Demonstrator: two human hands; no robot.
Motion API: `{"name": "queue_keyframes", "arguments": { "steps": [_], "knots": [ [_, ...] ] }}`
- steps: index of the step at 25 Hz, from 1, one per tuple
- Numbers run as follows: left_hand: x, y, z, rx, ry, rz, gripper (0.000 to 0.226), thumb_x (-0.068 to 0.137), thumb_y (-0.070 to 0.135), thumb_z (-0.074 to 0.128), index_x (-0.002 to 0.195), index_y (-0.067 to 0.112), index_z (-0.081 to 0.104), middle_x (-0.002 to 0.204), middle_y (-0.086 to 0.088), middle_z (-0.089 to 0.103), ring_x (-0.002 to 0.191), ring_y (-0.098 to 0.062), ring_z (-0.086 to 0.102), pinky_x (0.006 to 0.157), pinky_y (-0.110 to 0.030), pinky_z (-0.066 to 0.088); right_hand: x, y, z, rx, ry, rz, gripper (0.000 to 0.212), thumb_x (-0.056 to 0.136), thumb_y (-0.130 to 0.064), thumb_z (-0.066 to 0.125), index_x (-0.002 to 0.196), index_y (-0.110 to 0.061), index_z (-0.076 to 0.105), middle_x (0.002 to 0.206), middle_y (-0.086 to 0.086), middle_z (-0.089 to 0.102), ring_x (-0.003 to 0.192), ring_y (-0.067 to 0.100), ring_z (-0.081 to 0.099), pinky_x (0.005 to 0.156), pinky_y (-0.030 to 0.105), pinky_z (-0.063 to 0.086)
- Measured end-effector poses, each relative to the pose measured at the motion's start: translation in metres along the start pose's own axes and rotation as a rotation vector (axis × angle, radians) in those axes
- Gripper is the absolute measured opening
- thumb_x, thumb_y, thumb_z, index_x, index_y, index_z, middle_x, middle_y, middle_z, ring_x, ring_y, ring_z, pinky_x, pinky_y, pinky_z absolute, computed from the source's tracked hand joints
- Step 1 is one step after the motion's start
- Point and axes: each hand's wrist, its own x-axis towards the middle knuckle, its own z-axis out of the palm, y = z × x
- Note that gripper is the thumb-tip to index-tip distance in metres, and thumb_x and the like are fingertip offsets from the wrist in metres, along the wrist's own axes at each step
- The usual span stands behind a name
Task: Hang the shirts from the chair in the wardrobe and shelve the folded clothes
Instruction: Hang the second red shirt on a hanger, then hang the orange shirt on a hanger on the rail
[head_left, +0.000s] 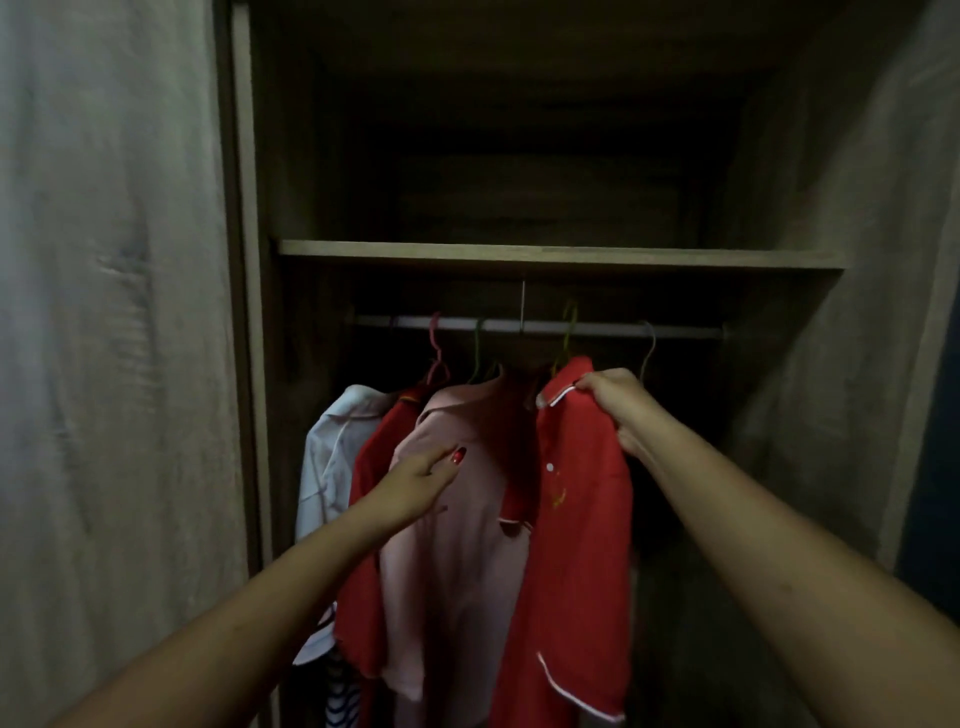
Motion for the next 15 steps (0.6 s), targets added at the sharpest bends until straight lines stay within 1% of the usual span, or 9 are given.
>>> {"name": "queue_keyframes", "arguments": {
  "steps": [2, 4, 5, 7, 9, 10, 11, 13, 15],
  "knots": [
    [-0.005, 0.006, -0.008, -0.039, 0.022, 0.019, 0.023, 0.096, 0.029, 0.048, 0.115, 0.04, 0.053, 0.12, 0.0, 0.054, 0.109, -0.017, 0.057, 0.063, -0.024, 0.057, 0.021, 0.018, 0.015, -0.071, 0.001, -0.016, 0.018, 0.087, -0.003, 0.048, 0.071, -0.006, 0.056, 0.063, 0.01, 0.052, 0.051, 0.018, 0.049, 0.042, 0.019, 0.038],
    [-0.014, 0.009, -0.015, -0.016, 0.05, 0.01, 0.031, 0.096, 0.029, 0.049, 0.126, 0.034, 0.052, 0.119, -0.001, 0.056, 0.109, -0.019, 0.06, 0.081, -0.042, 0.058, 0.038, 0.041, 0.028, -0.153, 0.008, -0.03, 0.023, 0.088, -0.005, 0.047, 0.066, -0.01, 0.052, 0.064, 0.012, 0.054, 0.053, 0.022, 0.051, 0.046, 0.024, 0.041],
    [-0.021, 0.009, -0.017, -0.012, 0.062, -0.002, 0.034, 0.096, 0.029, 0.048, 0.13, 0.031, 0.051, 0.118, -0.001, 0.056, 0.109, -0.018, 0.06, 0.086, -0.047, 0.056, 0.044, 0.05, 0.032, -0.194, 0.015, -0.04, 0.018, 0.088, -0.008, 0.048, 0.072, -0.007, 0.057, 0.072, 0.015, 0.061, 0.06, 0.028, 0.058, 0.053, 0.03, 0.047],
    [-0.036, 0.008, -0.02, -0.039, 0.074, -0.026, 0.033, 0.097, 0.026, 0.046, 0.13, 0.029, 0.05, 0.115, -0.001, 0.057, 0.108, -0.014, 0.059, 0.091, -0.045, 0.054, 0.053, 0.065, 0.041, -0.364, 0.033, -0.07, 0.02, 0.086, -0.014, 0.052, 0.094, -0.001, 0.065, 0.098, 0.022, 0.067, 0.086, 0.037, 0.064, 0.075, 0.04, 0.052],
    [-0.054, 0.007, -0.023, -0.069, 0.081, -0.057, 0.034, 0.098, 0.023, 0.045, 0.132, 0.024, 0.048, 0.114, -0.001, 0.056, 0.106, -0.013, 0.058, 0.087, -0.039, 0.053, 0.044, 0.069, 0.047, -0.645, 0.112, -0.16, 0.031, 0.083, -0.014, 0.056, 0.11, 0.003, 0.061, 0.117, 0.025, 0.058, 0.106, 0.041, 0.055, 0.091, 0.04, 0.045],
    [-0.065, 0.004, -0.027, -0.08, 0.102, -0.071, 0.035, 0.099, 0.022, 0.044, 0.133, 0.022, 0.048, 0.117, -0.003, 0.056, 0.107, -0.014, 0.058, 0.084, -0.035, 0.053, 0.028, 0.069, 0.053, -0.71, 0.159, -0.273, 0.035, 0.082, -0.012, 0.057, 0.114, 0.002, 0.058, 0.122, 0.025, 0.052, 0.112, 0.042, 0.049, 0.097, 0.041, 0.041],
    [-0.076, 0.0, -0.031, -0.096, 0.13, -0.079, 0.035, 0.099, 0.02, 0.044, 0.133, 0.019, 0.048, 0.12, -0.005, 0.056, 0.107, -0.015, 0.058, 0.083, -0.034, 0.053, 0.007, 0.069, 0.06, -0.7, 0.188, -0.425, 0.035, 0.08, -0.009, 0.056, 0.114, -0.002, 0.059, 0.123, 0.022, 0.05, 0.114, 0.042, 0.046, 0.099, 0.043, 0.038],
    [-0.104, -0.014, -0.043, -0.144, 0.204, -0.095, 0.033, 0.099, 0.018, 0.042, 0.132, 0.013, 0.049, 0.125, -0.008, 0.056, 0.106, -0.018, 0.06, 0.084, -0.035, 0.053, -0.035, 0.076, 0.085, -0.606, 0.148, -0.722, 0.031, 0.077, -0.01, 0.053, 0.105, -0.013, 0.064, 0.115, 0.013, 0.055, 0.11, 0.037, 0.049, 0.095, 0.046, 0.041],
    [-0.138, -0.032, -0.061, -0.162, 0.28, -0.15, 0.033, 0.1, 0.018, 0.041, 0.13, 0.011, 0.05, 0.118, -0.005, 0.059, 0.1, -0.015, 0.061, 0.077, -0.028, 0.052, -0.076, 0.087, 0.118, -0.505, 0.051, -0.864, 0.027, 0.075, -0.009, 0.054, 0.098, -0.017, 0.066, 0.106, 0.009, 0.06, 0.102, 0.033, 0.055, 0.091, 0.044, 0.043]
  ]
}}
